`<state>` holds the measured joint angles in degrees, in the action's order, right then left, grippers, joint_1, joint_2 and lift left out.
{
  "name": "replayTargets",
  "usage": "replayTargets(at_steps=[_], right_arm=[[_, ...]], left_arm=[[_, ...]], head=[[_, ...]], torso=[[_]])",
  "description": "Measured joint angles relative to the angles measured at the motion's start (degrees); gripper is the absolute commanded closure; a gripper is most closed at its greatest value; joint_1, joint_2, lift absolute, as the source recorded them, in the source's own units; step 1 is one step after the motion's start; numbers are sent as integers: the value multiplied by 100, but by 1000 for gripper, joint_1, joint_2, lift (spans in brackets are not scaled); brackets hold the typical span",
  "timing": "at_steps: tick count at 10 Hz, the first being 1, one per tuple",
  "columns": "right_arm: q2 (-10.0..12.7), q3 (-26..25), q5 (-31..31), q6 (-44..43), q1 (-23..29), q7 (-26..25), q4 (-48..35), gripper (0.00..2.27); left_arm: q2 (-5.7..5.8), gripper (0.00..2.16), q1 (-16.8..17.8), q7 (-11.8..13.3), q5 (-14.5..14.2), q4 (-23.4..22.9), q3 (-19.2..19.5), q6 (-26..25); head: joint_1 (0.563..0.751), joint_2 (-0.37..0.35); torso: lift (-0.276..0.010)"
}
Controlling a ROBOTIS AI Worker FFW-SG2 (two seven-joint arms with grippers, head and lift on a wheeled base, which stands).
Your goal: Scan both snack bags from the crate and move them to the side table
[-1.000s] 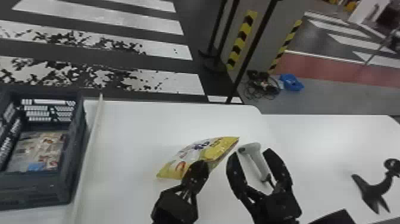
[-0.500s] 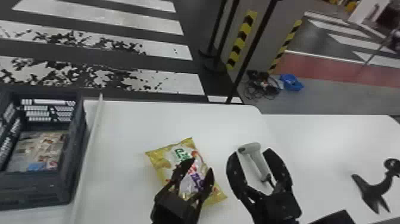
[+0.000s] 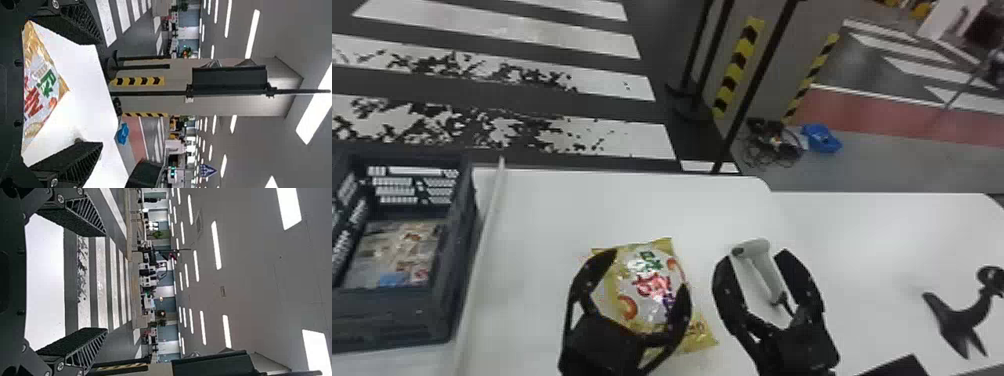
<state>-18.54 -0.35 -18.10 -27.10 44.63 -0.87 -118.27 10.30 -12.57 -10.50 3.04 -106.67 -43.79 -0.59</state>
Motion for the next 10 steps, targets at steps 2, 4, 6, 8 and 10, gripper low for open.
replayTargets(at_steps=[2, 4, 6, 8, 10], right_arm=[[0, 5, 8, 95, -49, 28, 28, 137], [-7, -3, -11, 329, -133, 96, 63, 137], [-12, 3, -18, 550, -234, 270, 188, 124], [-20, -7, 32, 607, -299, 660, 396, 127], [-38, -49, 120, 608, -305, 1107, 547, 144]], left_arm=[[224, 36, -374, -14, -77, -451, 594, 44], [495, 36, -873, 58, -308, -1047, 1429, 64], [629, 36, -1419, 298, -713, -1591, 2476, 45], [731, 39, -1955, 536, -1119, -2026, 3439, 14], [745, 39, -2361, 662, -1465, -2321, 4192, 10]], head=[[695, -350], [695, -350], [695, -239], [695, -141], [695, -33]], torso=[[-95], [-95], [-95], [-95], [-95]])
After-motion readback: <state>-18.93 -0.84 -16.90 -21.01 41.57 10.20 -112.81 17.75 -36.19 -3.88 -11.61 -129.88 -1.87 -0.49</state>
